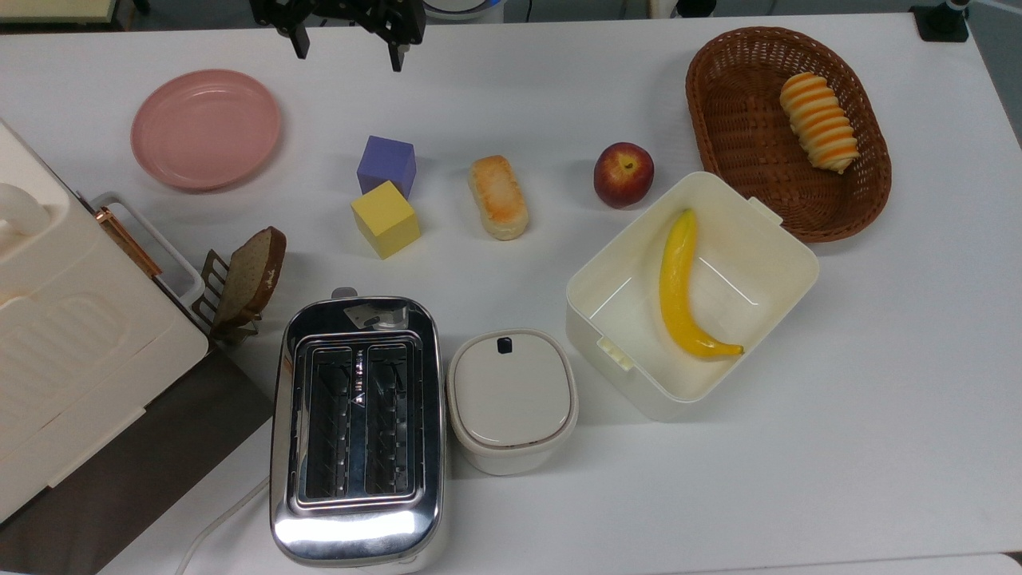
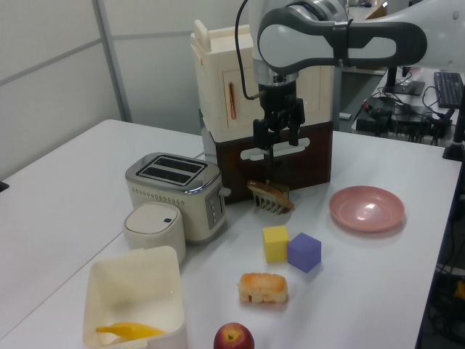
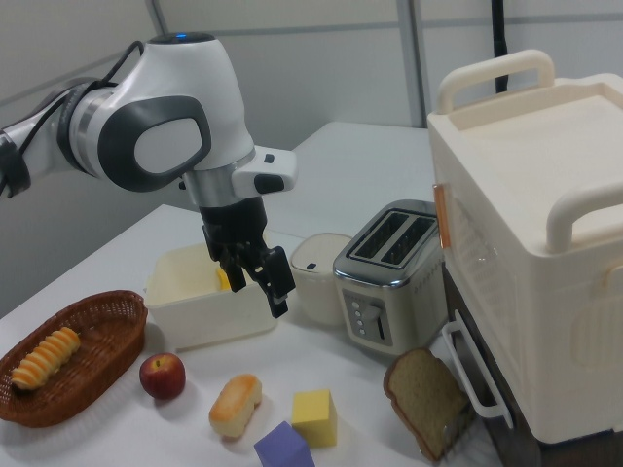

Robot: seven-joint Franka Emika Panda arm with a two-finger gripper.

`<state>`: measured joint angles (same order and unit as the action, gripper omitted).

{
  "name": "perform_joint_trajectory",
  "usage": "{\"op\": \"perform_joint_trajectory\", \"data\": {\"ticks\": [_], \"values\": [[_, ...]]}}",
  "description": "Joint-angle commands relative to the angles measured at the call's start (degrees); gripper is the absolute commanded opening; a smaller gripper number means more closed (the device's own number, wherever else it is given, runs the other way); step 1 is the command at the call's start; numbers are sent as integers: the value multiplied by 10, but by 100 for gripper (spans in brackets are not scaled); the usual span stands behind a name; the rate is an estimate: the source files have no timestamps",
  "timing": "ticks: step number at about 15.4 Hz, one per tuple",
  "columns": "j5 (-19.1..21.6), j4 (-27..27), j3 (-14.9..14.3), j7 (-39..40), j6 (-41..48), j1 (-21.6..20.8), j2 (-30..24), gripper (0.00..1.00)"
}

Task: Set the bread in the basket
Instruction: 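Move the open gripper toward the small golden bread roll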

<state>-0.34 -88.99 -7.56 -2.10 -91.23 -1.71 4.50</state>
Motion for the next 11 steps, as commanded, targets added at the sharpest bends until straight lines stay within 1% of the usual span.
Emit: {"op": "perform_joint_trajectory", "data": {"ticks": [1, 11], "values": [[9, 1, -1, -11, 3, 0, -4, 100], [8, -5, 6, -4, 18, -7, 2, 100]]}}
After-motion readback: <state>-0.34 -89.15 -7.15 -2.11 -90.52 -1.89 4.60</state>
